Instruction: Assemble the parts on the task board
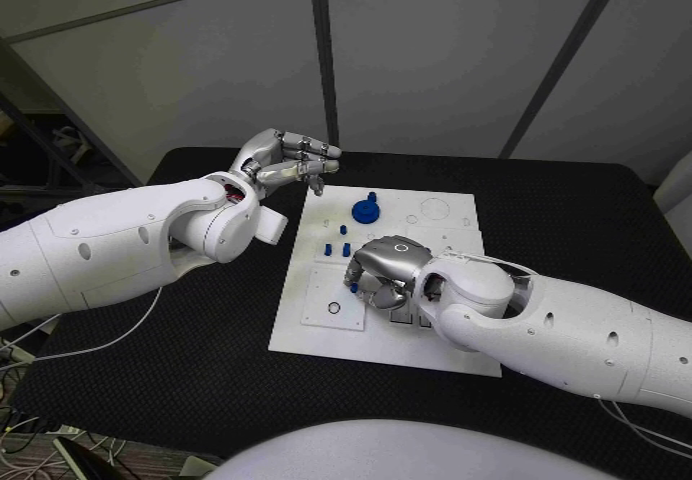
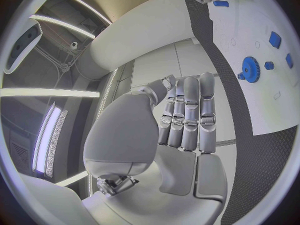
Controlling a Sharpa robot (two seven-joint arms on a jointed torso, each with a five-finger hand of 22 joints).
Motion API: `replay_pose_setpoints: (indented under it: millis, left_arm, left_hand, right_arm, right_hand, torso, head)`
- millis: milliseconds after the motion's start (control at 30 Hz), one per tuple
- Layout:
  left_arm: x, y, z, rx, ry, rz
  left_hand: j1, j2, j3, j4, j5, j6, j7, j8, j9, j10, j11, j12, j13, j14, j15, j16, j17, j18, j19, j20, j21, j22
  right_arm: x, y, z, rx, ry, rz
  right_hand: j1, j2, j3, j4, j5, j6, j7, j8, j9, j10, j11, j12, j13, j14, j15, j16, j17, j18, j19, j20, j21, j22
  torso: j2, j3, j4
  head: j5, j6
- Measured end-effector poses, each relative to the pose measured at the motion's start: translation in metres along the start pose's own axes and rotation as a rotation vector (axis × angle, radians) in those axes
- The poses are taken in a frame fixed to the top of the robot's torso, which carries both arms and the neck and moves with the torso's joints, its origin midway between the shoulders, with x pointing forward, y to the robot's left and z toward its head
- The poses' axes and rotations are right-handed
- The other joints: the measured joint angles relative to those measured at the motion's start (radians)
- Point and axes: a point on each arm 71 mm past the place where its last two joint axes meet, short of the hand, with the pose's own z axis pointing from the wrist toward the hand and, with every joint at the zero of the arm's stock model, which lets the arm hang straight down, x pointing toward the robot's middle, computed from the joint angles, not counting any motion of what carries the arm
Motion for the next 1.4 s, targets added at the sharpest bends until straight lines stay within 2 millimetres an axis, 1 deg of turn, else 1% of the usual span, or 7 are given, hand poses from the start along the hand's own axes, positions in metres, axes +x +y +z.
replay_pose_setpoints:
  millis: [267, 333, 633, 867, 1000, 1133, 1400]
  left_arm:
    - [0.0, 0.0, 0.0, -0.001, 0.002, 0.0]
    - [-0.001, 0.0, 0.0, -0.002, 0.002, 0.0]
    - [-0.002, 0.001, 0.0, -0.004, 0.003, 0.0]
    - [-0.002, 0.001, -0.001, -0.007, 0.006, -0.001]
    - [-0.002, 0.001, -0.001, -0.007, 0.009, -0.002]
    - [-0.002, 0.001, -0.001, -0.008, 0.011, -0.003]
    - [-0.001, 0.001, -0.001, -0.007, 0.015, -0.004]
  left_hand:
    - [0.0, 0.0, 0.0, 0.0, 0.0, 0.0, 0.0, 0.0, 0.0, 0.0, 0.0, 0.0, 0.0, 0.0, 0.0, 0.0, 0.0, 0.0, 0.0, 0.0, 0.0, 0.0]
    - [0.0, 0.0, 0.0, 0.0, 0.0, 0.0, 0.0, 0.0, 0.0, 0.0, 0.0, 0.0, 0.0, 0.0, 0.0, 0.0, 0.0, 0.0, 0.0, 0.0, 0.0, -0.001]
    - [0.0, 0.0, 0.0, 0.0, 0.0, 0.0, 0.0, 0.0, 0.0, -0.004, 0.004, 0.0, 0.001, 0.0, 0.0, 0.0, 0.0, 0.0, 0.0, 0.0, 0.0, -0.001]
    - [0.0, 0.0, 0.0, 0.0, 0.0, 0.0, 0.0, 0.0, 0.0, -0.003, 0.004, 0.0, 0.001, 0.0, 0.0, 0.0, 0.0, 0.0, 0.0, 0.0, 0.0, -0.001]
    - [0.0, 0.0, 0.0, 0.0, 0.0, 0.0, 0.0, 0.0, 0.0, -0.004, 0.003, 0.0, 0.001, 0.0, 0.0, 0.0, 0.0, 0.0, 0.0, 0.0, 0.0, -0.001]
    - [0.0, 0.0, -0.003, 0.003, 0.0, -0.002, 0.002, 0.0, 0.0, -0.007, 0.0, 0.0, 0.001, 0.0, 0.0, 0.0, 0.0, 0.0, 0.0, 0.0, 0.0, -0.001]
    - [0.0, 0.0, -0.003, 0.003, 0.0, -0.004, 0.004, 0.0, 0.0, -0.007, 0.0, 0.0, 0.0, 0.0, 0.0, 0.0, 0.0, 0.0, 0.0, 0.0, 0.0, -0.001]
  right_arm:
    - [-0.003, -0.006, -0.009, 0.008, -0.034, 0.005]
    - [-0.005, -0.009, -0.014, 0.009, -0.056, 0.009]
    - [-0.018, -0.02, -0.04, 0.019, -0.15, 0.033]
    - [-0.056, -0.054, -0.064, 0.105, -0.227, 0.029]
    - [-0.066, -0.073, -0.075, 0.162, -0.221, 0.014]
    - [-0.069, -0.085, -0.079, 0.196, -0.202, 0.007]
    - [-0.067, -0.089, -0.073, 0.211, -0.16, 0.003]
  right_hand:
    - [0.0, -0.008, -0.006, 0.0, 0.0, -0.016, -0.002, 0.0, -0.005, -0.009, 0.002, 0.008, -0.001, -0.004, 0.004, -0.012, -0.021, 0.0, -0.013, 0.002, -0.014, -0.02]
    - [-0.003, -0.011, -0.01, -0.004, 0.0, -0.024, -0.009, 0.0, -0.008, -0.016, 0.002, 0.012, -0.001, -0.007, 0.007, -0.02, -0.03, 0.015, -0.022, 0.0, -0.02, -0.028]
    - [-0.003, -0.011, -0.014, 0.0, 0.0, -0.042, -0.013, 0.0, -0.014, -0.025, 0.004, 0.027, -0.002, -0.011, 0.003, -0.027, -0.046, 0.016, -0.029, 0.0, -0.025, -0.038]
    - [-0.008, -0.016, -0.023, 0.004, 0.0, -0.042, -0.013, 0.0, -0.015, -0.031, -0.002, 0.03, -0.003, -0.011, 0.003, -0.032, -0.051, 0.016, -0.029, 0.0, -0.032, -0.044]
    - [-0.008, -0.016, -0.036, 0.006, 0.0, -0.045, -0.017, 0.0, -0.017, -0.054, 0.004, 0.038, -0.008, -0.023, 0.005, -0.06, -0.087, 0.015, -0.059, 0.002, -0.062, -0.076]
    - [-0.004, -0.02, -0.042, 0.006, -0.004, -0.045, -0.017, 0.0, -0.017, -0.059, 0.002, 0.04, -0.008, -0.027, 0.009, -0.067, -0.101, 0.015, -0.062, 0.002, -0.066, -0.087]
    - [-0.004, -0.02, -0.044, 0.003, -0.004, -0.045, -0.017, 0.0, -0.018, -0.068, 0.004, 0.044, -0.01, -0.027, 0.009, -0.071, -0.104, 0.015, -0.062, 0.002, -0.07, -0.09]
  torso:
    - [0.0, 0.0007, -0.0004]
    - [0.0, 0.0006, -0.0004]
    - [-0.001, 0.0004, -0.0012]
    - [-0.001, -0.0009, -0.003]
    - [-0.002, -0.0012, -0.0035]
    - [-0.002, -0.0014, -0.0032]
    - [0.0, -0.0012, -0.0009]
  head:
    - [0.001, 0.002]
    - [0.001, 0.003]
    - [-0.006, 0.01]
    - [-0.025, 0.027]
    - [-0.033, 0.034]
    - [-0.038, 0.039]
    - [-0.035, 0.039]
